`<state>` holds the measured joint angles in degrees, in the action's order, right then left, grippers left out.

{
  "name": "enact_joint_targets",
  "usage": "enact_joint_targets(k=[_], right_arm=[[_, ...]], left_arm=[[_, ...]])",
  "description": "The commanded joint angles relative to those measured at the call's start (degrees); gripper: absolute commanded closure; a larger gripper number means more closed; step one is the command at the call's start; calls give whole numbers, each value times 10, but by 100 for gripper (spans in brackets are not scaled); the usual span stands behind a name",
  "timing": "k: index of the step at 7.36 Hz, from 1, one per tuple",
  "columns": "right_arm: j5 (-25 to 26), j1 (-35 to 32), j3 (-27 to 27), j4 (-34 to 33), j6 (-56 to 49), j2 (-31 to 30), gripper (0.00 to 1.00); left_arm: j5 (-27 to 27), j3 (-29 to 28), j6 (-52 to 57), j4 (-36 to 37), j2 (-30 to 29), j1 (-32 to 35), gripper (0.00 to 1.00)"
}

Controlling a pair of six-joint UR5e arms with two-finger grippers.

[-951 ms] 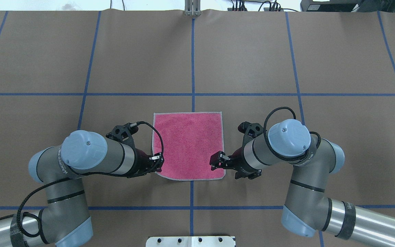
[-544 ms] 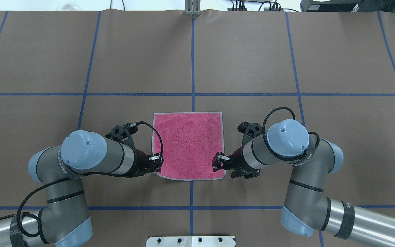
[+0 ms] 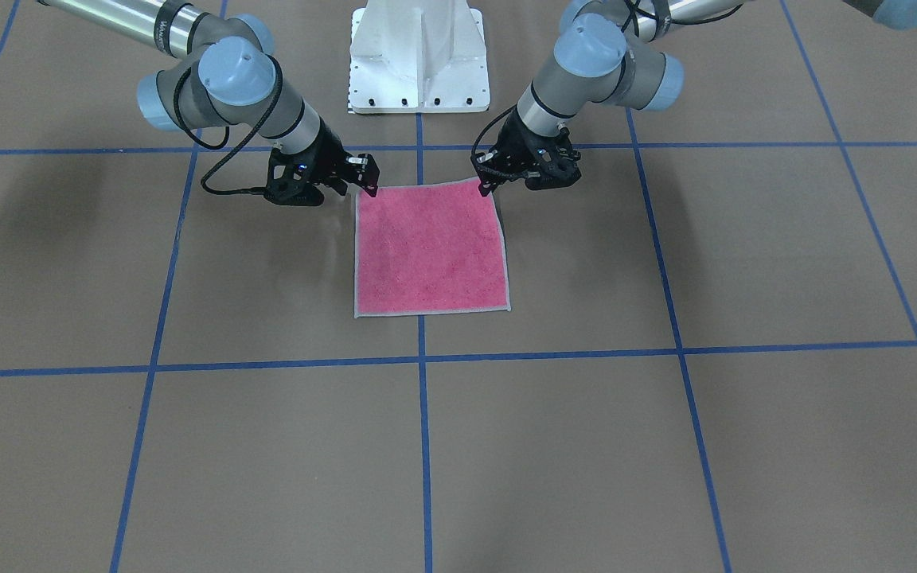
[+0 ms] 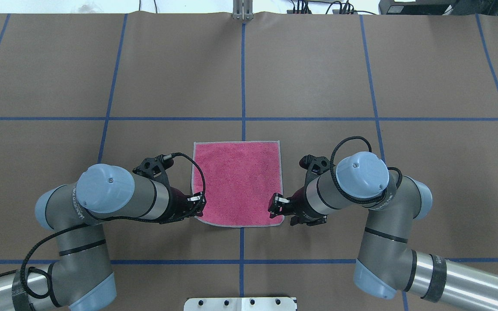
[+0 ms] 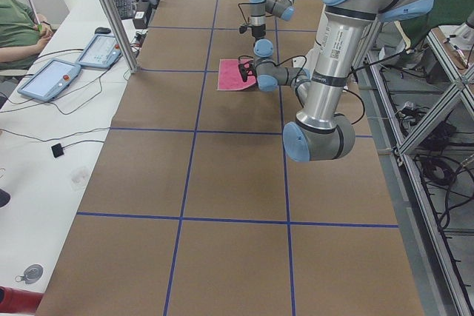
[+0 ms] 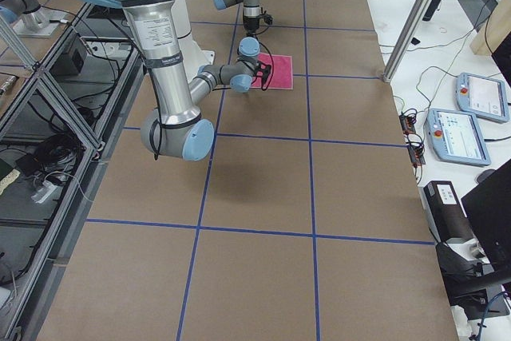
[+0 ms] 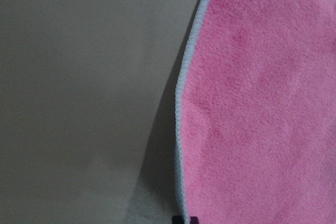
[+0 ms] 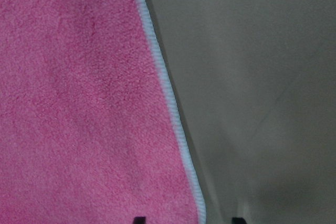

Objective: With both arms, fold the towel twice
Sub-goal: 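Grasp the near corner with the right gripper while the left gripper holds its corner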

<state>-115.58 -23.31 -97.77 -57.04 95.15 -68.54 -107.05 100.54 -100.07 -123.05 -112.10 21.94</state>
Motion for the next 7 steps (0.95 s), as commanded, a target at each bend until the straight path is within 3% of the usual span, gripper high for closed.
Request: enact_joint_targets(k=[1, 3, 4, 5, 7], right_arm=[[0, 1, 5, 0, 0, 1, 38], [0, 1, 9, 0, 0, 1, 62], [-1, 0, 7, 0, 0, 1, 85], [-2, -2, 4, 1, 0, 1, 100], [-3, -1, 4, 1, 0, 1, 100]], left_arm=[[0, 1, 0, 0, 0, 1, 100], [0, 1, 0, 0, 2, 1, 100], [0, 1, 0, 0, 4, 1, 100], [0, 0, 0, 0, 5, 1, 100], [0, 0, 0, 0, 6, 2, 100]])
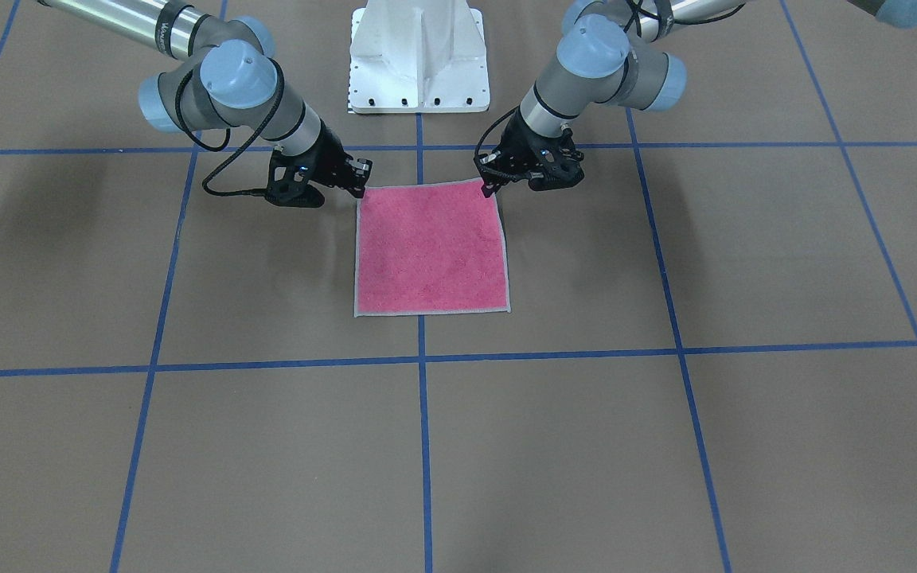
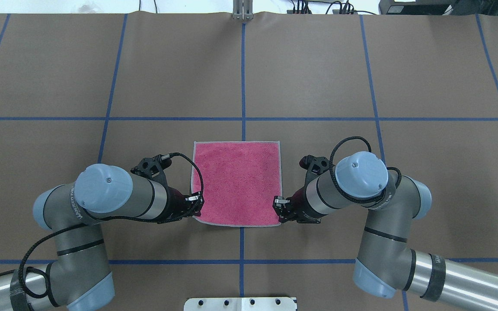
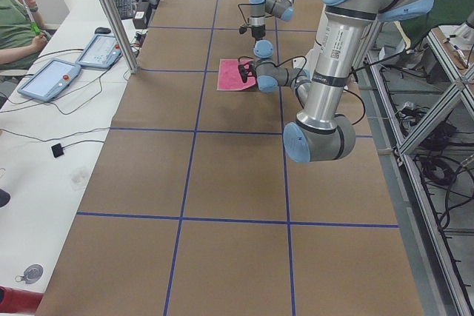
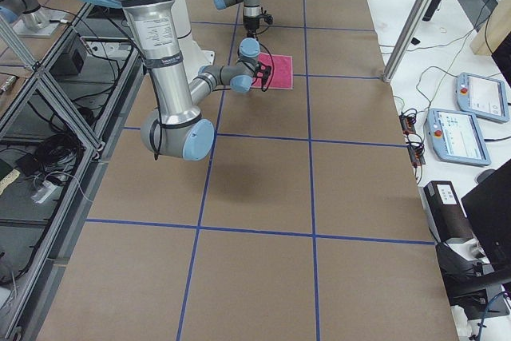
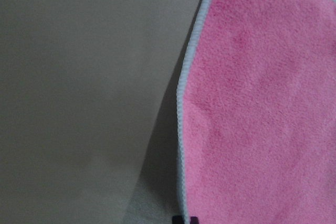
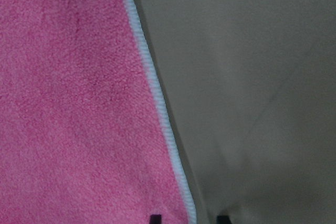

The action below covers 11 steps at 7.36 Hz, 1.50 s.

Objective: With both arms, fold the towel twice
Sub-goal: 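Grasp the near corner with the right gripper while the left gripper holds its corner, then lift both near corners and carry them over the towel away from the robot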

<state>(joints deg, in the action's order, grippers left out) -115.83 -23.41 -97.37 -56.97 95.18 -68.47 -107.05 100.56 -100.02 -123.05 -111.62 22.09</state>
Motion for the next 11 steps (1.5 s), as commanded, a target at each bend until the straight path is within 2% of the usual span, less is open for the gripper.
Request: enact_joint_targets(k=[1, 3, 5, 7, 10, 11], right_arm=[[0, -1, 0, 0, 0, 0, 100], [-1, -3, -3, 2, 0, 1, 100], [-3, -14, -33, 5, 0, 1, 100], [-13, -35, -41, 6, 15, 2, 100], [-11, -69, -16, 4, 21, 16, 100], [-10, -74, 23, 4, 20, 52, 100]], left_arm=[[0, 0, 0, 0, 1, 1, 100], [0, 0, 0, 0, 1, 1, 100], [-3, 9, 0, 0, -3, 4, 100], [-25, 22, 1, 1, -2, 29, 100], [-25, -10, 8, 3, -17, 70, 100], [-26, -52, 8, 3, -52, 82, 100]])
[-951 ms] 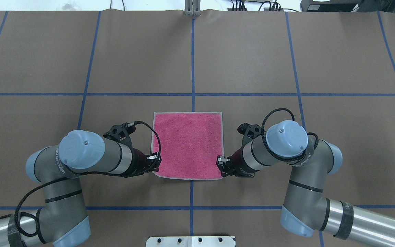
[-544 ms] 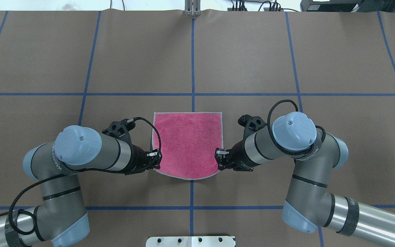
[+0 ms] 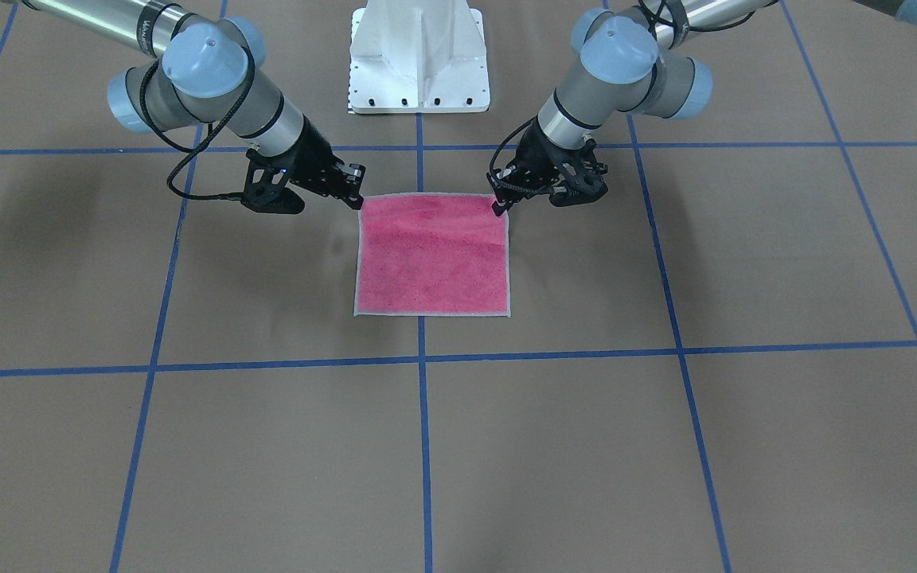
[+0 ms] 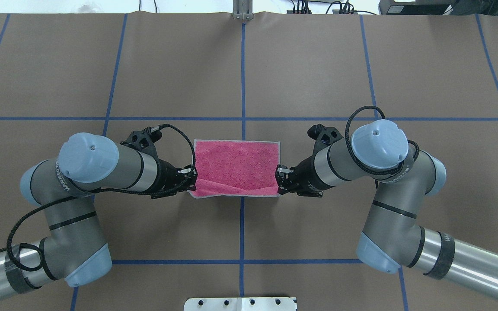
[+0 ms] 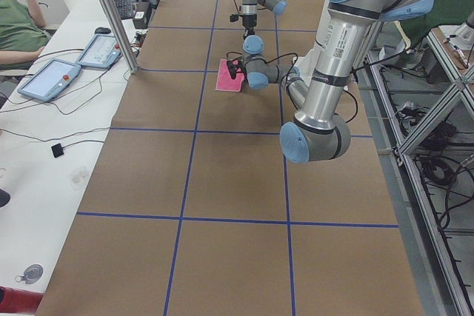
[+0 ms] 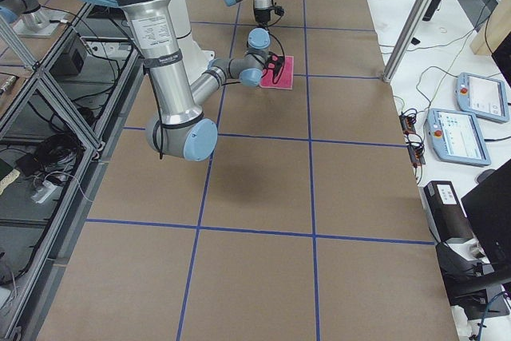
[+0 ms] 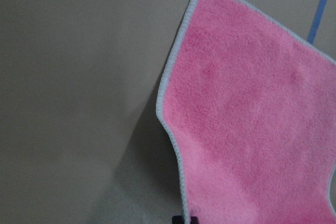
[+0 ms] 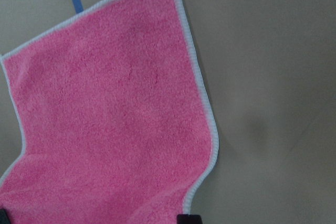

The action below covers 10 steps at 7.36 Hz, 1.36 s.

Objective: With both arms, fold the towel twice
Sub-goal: 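Lift both near corners and carry them over the towel away from the robot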

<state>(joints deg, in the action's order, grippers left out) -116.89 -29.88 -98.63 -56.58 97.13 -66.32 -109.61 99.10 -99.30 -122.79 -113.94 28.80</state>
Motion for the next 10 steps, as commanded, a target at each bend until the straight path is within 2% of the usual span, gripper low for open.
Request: enact_joint_targets(k=[1, 5, 10], right_arm=[[2, -13, 67, 0, 1, 59, 100], [2, -47, 97, 1, -2, 73, 100], [3, -57, 141, 1, -1, 103, 100]], left_arm=[[-1, -69, 1, -1, -51, 25, 100], [-1, -120, 2, -5, -73, 56, 100], [-1, -130, 0, -5, -77, 61, 100]])
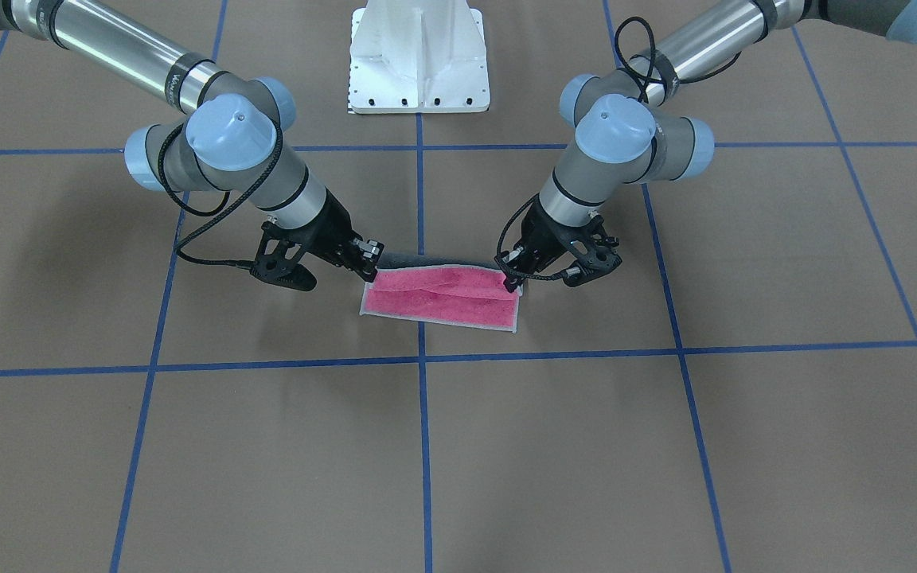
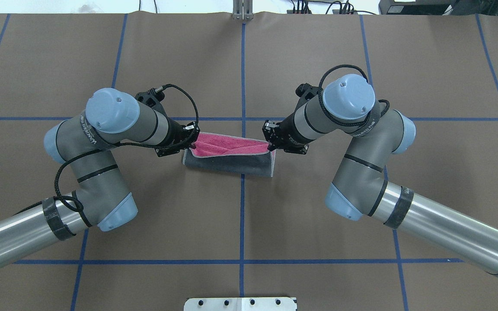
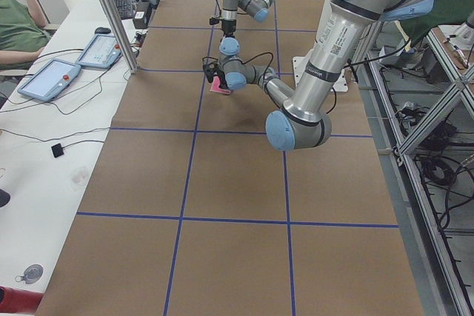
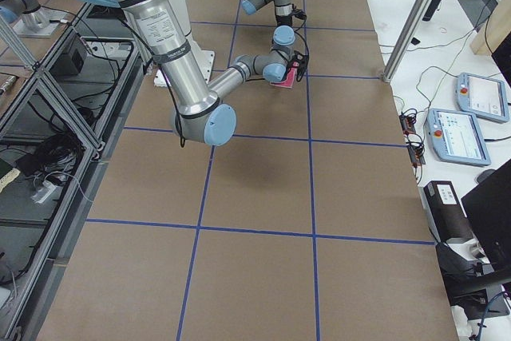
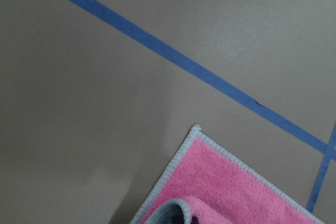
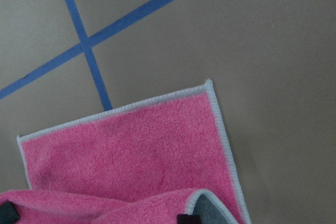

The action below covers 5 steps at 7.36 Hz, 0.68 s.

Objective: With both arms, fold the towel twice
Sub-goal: 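Lower both held corners onto the far edge of the towel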

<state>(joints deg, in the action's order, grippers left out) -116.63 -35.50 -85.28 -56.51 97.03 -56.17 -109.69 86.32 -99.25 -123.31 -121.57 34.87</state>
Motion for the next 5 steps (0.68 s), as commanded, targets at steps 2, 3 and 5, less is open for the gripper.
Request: enact_joint_targets(k=[2, 3, 5], right_arm=[[0, -4, 8, 0, 0, 2, 100], [0, -4, 9, 0, 0, 2, 100], [0, -4, 11, 0, 0, 2, 100]], left_arm=[[1, -12, -2, -1, -1, 3, 100], [1, -20, -2, -2, -1, 4, 100], [1, -22, -2, -2, -1, 8, 100]])
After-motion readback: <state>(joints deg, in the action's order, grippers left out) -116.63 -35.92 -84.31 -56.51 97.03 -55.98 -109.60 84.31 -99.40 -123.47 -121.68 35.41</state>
